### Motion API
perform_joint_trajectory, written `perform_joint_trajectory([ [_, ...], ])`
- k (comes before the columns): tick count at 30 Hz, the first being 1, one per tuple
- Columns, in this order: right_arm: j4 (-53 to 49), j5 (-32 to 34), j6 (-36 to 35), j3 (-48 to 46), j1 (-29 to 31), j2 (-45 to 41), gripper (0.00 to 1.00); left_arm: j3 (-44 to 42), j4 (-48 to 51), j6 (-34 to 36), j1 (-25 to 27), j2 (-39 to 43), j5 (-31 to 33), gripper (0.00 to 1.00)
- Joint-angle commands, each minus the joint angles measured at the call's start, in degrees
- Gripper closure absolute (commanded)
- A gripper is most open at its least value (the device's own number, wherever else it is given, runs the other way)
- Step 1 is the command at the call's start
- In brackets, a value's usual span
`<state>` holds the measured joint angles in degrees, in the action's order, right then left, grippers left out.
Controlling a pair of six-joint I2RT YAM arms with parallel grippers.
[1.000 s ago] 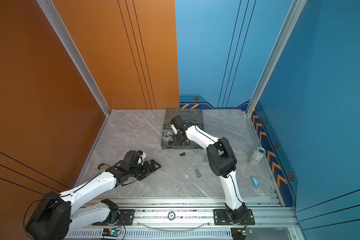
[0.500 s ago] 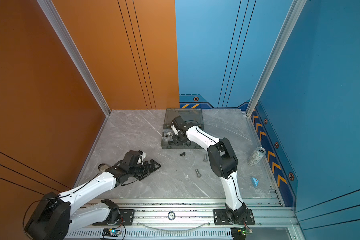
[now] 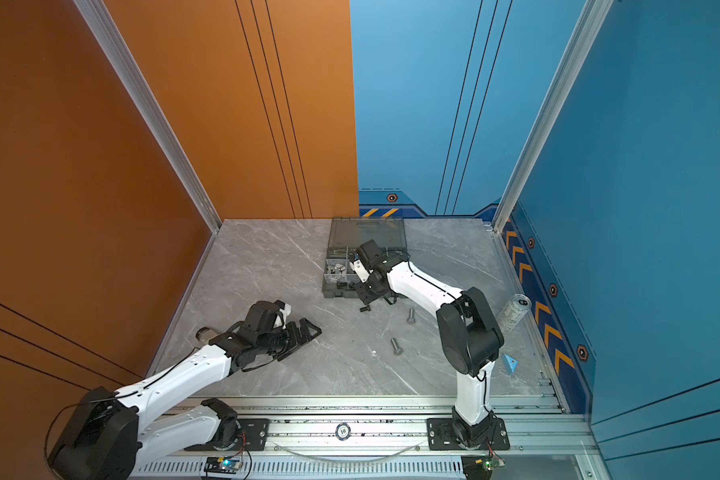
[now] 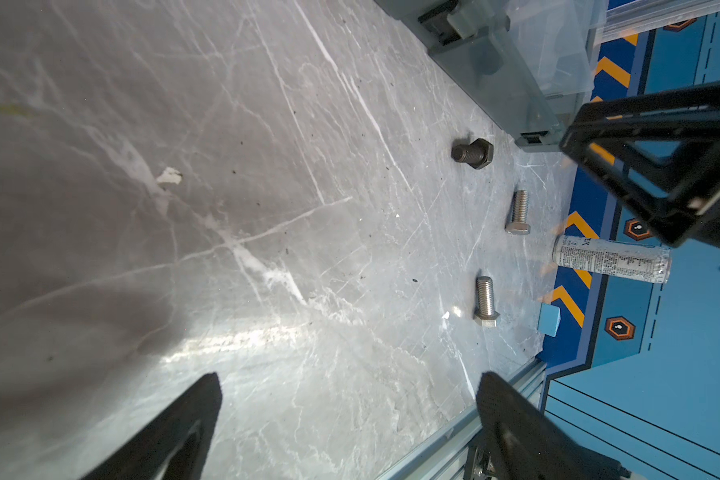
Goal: Sort the screws and nuts into containers
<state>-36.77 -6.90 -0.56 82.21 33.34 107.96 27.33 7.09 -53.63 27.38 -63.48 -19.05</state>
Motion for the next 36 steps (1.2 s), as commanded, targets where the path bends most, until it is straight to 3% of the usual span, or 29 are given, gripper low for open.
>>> perform_joint_trajectory([
  [1, 2.08, -3.18, 1.73, -2.53, -0.22, -0.99, 0.52, -0.97, 1.43, 0.74, -0.8, 1.33, 0.5, 0.02],
  [14, 10.52, -5.4, 8.14, -6.42, -0.47, 1.39, 0.52, -1.85, 1.43, 0.92, -1.8, 1.87, -0.07, 0.02],
  [36, 14.63, -5.04, 10.12, -10.11, -0.55, 4.6, 0.53, -2.1, 1.87, 1.07, -2.8, 2.22, -0.35, 0.02],
])
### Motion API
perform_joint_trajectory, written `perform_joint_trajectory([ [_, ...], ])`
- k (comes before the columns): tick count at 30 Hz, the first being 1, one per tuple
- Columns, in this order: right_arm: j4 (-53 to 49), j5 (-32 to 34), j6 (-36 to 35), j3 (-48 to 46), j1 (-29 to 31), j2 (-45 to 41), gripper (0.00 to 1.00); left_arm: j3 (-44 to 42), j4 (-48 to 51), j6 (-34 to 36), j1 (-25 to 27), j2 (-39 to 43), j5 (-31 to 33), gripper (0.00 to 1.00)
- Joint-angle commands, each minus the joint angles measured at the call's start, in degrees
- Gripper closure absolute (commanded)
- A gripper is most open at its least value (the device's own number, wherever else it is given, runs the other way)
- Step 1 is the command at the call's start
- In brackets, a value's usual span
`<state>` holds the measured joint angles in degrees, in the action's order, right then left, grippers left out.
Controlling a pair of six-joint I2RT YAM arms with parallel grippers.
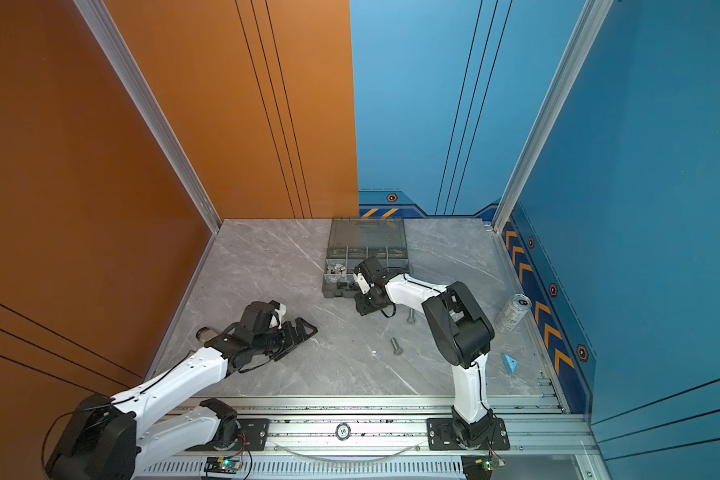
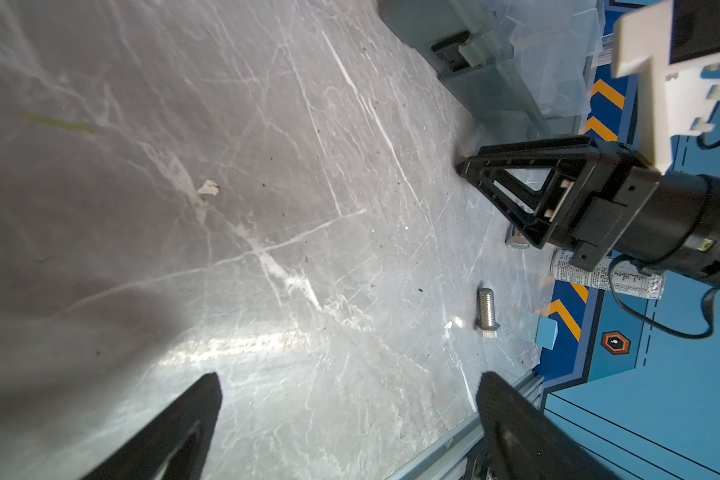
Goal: Sort the screws and nuts into containers
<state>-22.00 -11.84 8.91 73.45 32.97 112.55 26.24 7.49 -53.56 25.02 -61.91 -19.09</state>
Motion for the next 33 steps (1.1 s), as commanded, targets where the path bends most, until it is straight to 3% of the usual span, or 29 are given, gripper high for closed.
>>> perform_joint_trajectory([
  [1, -0.11, -0.12, 0.53, -2.05, -0.05, -0.34, 0.53, -1.08, 1.48, 1.0, -0.48, 0.56, -0.32, 0.02],
  [23, 1.08, -2.95, -0.32, -6.61, 1.52, -1.23, 0.63, -1.55, 0.51, 0.74, -0.49, 0.21, -0.57, 0.02],
  [33, -0.68, -2.77, -1.65, -6.59, 2.68, -1.33, 0.63, -1.45, 0.42, 0.65, -0.48, 0.09, -0.59, 0.02],
])
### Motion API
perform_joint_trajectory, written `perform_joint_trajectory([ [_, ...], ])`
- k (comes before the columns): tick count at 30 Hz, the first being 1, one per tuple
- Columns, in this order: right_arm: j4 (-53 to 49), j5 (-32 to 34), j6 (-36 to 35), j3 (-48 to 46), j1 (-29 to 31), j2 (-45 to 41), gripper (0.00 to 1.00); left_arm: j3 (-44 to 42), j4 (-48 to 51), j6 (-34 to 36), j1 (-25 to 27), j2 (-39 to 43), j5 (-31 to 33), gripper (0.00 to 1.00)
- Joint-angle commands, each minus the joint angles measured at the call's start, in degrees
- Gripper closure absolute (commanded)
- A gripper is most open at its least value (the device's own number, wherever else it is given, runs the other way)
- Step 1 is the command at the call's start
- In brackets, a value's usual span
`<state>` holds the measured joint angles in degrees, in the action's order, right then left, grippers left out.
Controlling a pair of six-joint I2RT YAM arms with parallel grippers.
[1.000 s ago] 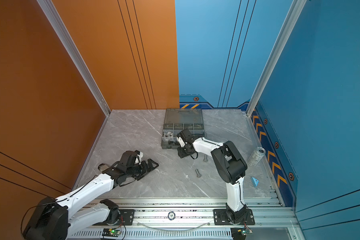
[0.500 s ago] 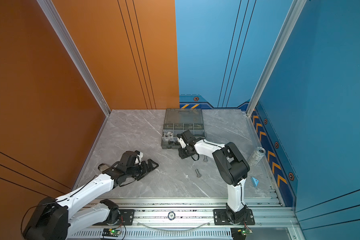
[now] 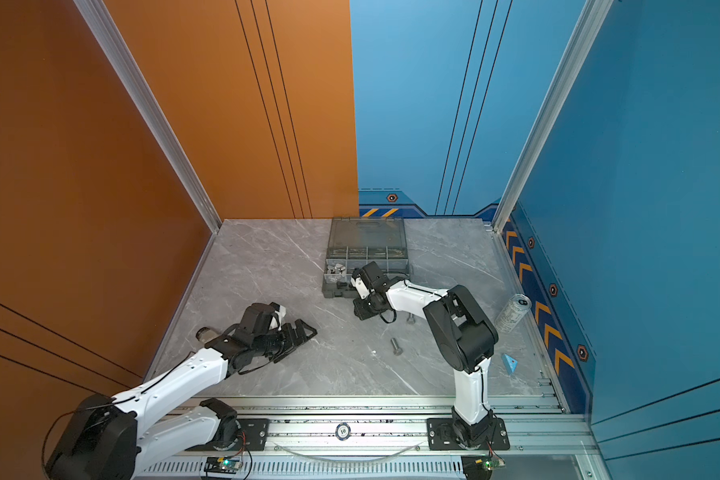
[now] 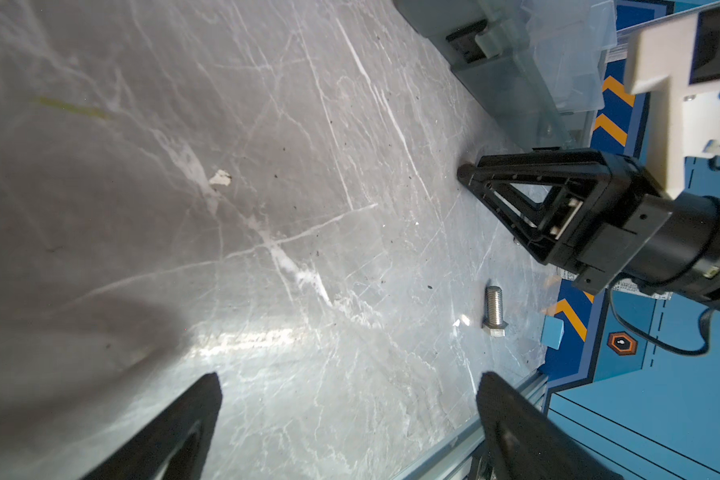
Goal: Sort the screws and nuts into containers
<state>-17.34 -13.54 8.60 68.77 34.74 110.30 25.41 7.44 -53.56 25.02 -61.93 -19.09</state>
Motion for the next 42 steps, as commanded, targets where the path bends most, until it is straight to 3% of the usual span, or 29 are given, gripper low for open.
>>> perform_joint_trajectory([
  [1, -5.57, -1.11, -1.6, -1.87, 1.08, 0.9, 0.62, -0.7, 0.38, 0.65, -0.45, 0.1, -0.6, 0.02],
  [28, -13.27, -5.63, -7.7, 0.84, 1.88, 3.86, 0.48, -0.43, -0.45, 0.56, -0.35, -1.11, -0.9, 0.02],
  [34, -14.12, -4.78, -8.34, 1.94, 2.37, 5.17, 0.49, -0.58, -0.5, 0.56, -0.27, -1.02, -0.86, 0.02],
  [42, -14.29, -2.91, -8.33, 1.89, 3.31, 5.71, 0.59, -0.6, 0.12, 0.65, -0.32, -0.31, -0.65, 0.02],
])
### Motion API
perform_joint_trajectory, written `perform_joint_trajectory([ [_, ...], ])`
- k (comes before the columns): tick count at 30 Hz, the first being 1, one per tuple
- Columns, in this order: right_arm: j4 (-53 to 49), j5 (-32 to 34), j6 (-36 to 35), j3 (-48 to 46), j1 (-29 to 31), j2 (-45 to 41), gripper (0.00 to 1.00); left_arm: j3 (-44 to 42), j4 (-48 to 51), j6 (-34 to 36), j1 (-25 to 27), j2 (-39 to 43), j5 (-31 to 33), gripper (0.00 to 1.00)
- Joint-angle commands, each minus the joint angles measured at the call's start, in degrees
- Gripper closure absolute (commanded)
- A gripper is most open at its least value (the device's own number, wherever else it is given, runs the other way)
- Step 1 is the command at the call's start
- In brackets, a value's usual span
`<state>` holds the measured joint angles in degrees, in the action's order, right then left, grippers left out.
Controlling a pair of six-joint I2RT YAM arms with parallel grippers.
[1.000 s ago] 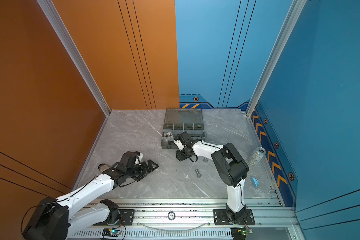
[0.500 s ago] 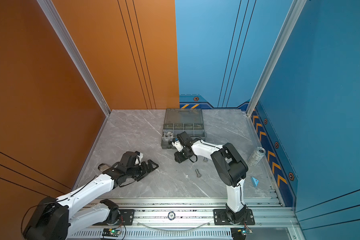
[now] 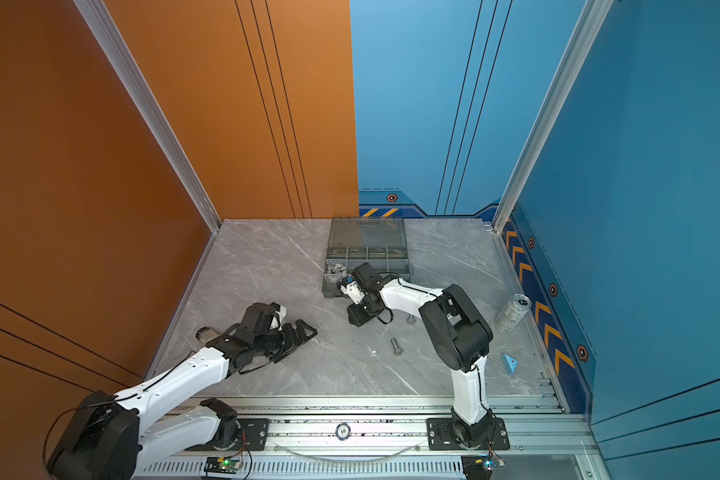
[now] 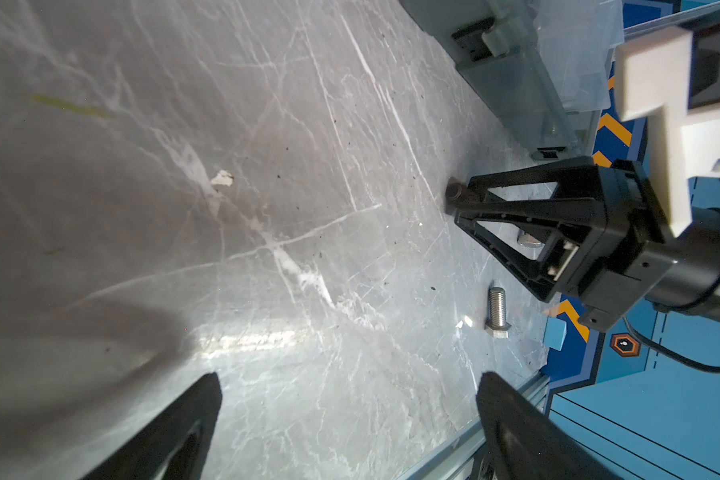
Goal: Sort the screws and nuts into containers
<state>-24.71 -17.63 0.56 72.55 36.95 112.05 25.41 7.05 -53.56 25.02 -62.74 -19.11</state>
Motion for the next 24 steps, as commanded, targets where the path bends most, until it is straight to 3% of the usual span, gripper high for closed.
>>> perform_joint_trajectory([
  [1, -7.01, 1.16, -0.29, -1.96, 1.19, 3.94, 0.6, -0.6, 0.51, 0.65, -0.32, 0.49, -0.61, 0.02],
  [7, -7.71, 1.07, -0.67, -2.27, 1.55, 3.72, 0.63, -0.88, 0.51, 0.57, -0.27, 0.77, -0.66, 0.02],
  [17, -8.25, 1.09, -0.73, -2.72, 1.81, 3.53, 0.78, -1.17, 0.65, 0.56, -0.35, 1.32, -0.48, 0.02],
  [24, -8.12, 0.48, -0.47, -2.53, 1.9, 2.48, 0.96, -1.4, 0.51, 0.58, -0.45, 1.41, -0.57, 0.02],
])
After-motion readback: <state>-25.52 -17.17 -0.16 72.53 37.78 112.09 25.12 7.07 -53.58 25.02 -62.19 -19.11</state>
